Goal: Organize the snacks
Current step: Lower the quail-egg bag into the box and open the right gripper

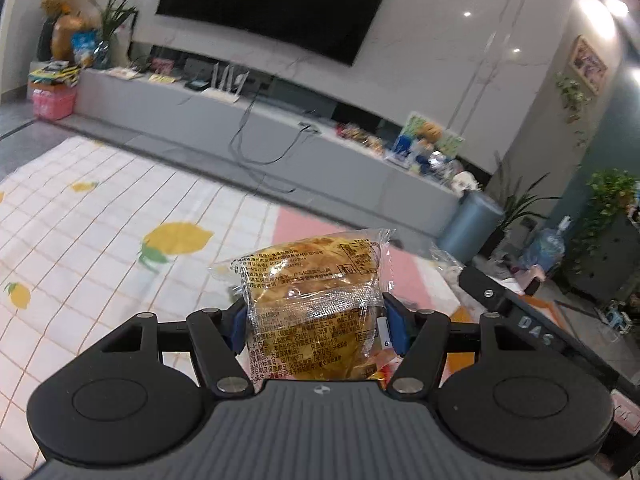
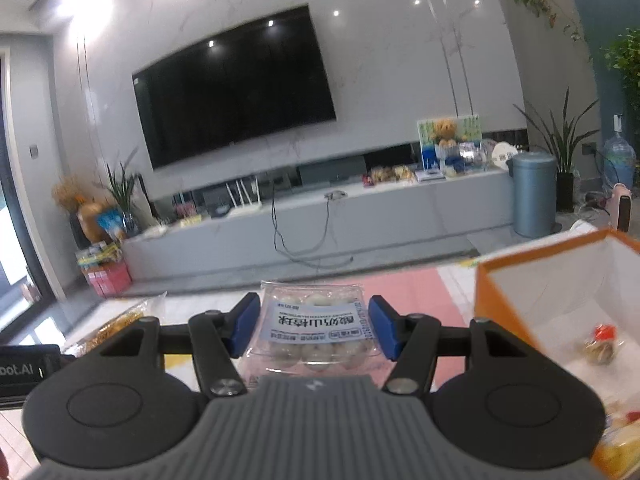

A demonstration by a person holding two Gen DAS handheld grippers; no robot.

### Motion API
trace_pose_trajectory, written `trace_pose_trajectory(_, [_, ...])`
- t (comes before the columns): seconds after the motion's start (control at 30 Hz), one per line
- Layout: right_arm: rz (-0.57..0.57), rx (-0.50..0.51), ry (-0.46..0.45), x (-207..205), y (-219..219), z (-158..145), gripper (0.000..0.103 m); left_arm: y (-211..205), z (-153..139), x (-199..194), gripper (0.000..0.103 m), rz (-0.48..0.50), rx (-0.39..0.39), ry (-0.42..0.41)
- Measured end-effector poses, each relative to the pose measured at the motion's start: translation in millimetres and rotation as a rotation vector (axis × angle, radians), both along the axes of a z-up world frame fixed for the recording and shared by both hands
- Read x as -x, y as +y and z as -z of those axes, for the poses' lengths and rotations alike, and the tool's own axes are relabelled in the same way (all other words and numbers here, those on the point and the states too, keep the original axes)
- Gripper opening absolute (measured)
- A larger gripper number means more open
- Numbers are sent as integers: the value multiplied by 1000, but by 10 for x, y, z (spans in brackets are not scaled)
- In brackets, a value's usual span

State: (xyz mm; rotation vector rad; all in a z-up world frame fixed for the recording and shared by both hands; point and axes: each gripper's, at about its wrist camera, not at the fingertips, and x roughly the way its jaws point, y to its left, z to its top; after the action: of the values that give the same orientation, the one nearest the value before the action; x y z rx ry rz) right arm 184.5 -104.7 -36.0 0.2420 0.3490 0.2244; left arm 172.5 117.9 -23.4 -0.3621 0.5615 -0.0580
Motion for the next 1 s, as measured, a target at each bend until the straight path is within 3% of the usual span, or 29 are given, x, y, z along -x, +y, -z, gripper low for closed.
trace_pose_trajectory(0.27, [103,-17,-74,450,-968,-543,59,-440,-324,229,74,124,21,-80])
trace_pose_trajectory(0.43, [150,43,-20,513,-1532,-595,59,-931,-342,243,74,222,-16,-73])
trace_pose_trajectory(0.57, [184,161,86,321,-1824,-450,59,-1316,-299,196,74,284,-33,-52])
trace_pose_trajectory(0.77, [128,-15,224,-14,-2163,12,59,-1715,-180,46,74,315,-94,-7])
trace_pose_trajectory(0.83, [132,-5,220,-104,-2114,157,59,-1783,-111,-37,74,310,-100,7])
trace_pose_trajectory(1.0, [90,-22,315,-329,-1989,441,59,-1901,26,-121,74,309,-124,33])
